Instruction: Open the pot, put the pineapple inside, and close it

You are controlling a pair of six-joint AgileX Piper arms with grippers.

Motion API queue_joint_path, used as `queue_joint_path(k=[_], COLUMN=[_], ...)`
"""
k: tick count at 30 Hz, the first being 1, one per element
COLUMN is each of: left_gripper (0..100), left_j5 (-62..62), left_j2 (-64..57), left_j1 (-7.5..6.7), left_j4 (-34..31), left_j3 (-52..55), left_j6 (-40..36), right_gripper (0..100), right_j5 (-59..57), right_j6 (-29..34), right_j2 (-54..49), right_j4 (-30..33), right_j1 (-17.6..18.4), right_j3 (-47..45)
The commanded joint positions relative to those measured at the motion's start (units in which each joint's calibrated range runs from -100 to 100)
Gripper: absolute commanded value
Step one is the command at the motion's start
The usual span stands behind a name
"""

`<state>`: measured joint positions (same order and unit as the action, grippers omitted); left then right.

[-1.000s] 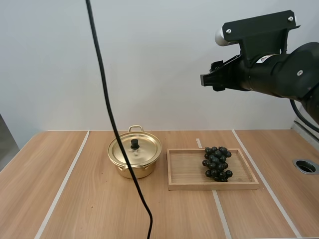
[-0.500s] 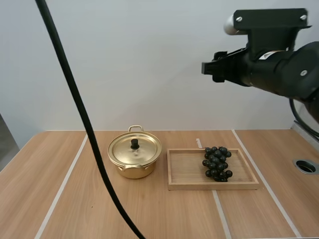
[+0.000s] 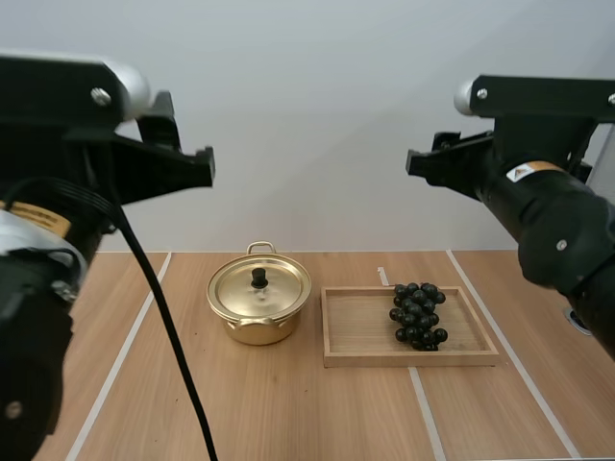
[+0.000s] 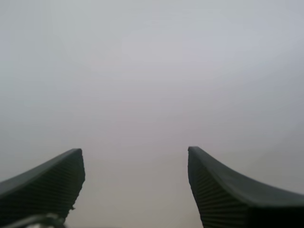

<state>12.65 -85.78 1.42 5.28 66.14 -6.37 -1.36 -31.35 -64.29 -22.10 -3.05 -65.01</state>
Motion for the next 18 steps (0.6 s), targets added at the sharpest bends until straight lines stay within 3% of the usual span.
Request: queue_joint_path(k=[1, 10, 13, 18], left_gripper=[100, 100, 100, 100], left_j5=[-4.0, -7.2, -6.9, -5.0], left_j2=[-0.2, -0.2, -2.6, -9.1], left_j1=[-0.29, 0.33, 0.41, 0.41], left_j4=[-0.9, -2.7, -2.5, -2.5], left_j3=[4.1, 17.7, 21.7, 26.6], left_j6=[-0.7, -1.2, -2.2, -2.2], right_gripper=[100, 100, 100, 100], right_j5=[4.1, 3.5, 12.5, 27.8], right_j6=[-0.3, -0.3, -0.3, -0.3], right_j2=[-0.5, -0.5, -0.5, -0.5], right_j4=[2.5, 2.9, 7.4, 14.4], right_j1=[-0.2, 1.1, 3.0, 3.0], right_j3=[-4.0, -16.2, -22.5, -30.2])
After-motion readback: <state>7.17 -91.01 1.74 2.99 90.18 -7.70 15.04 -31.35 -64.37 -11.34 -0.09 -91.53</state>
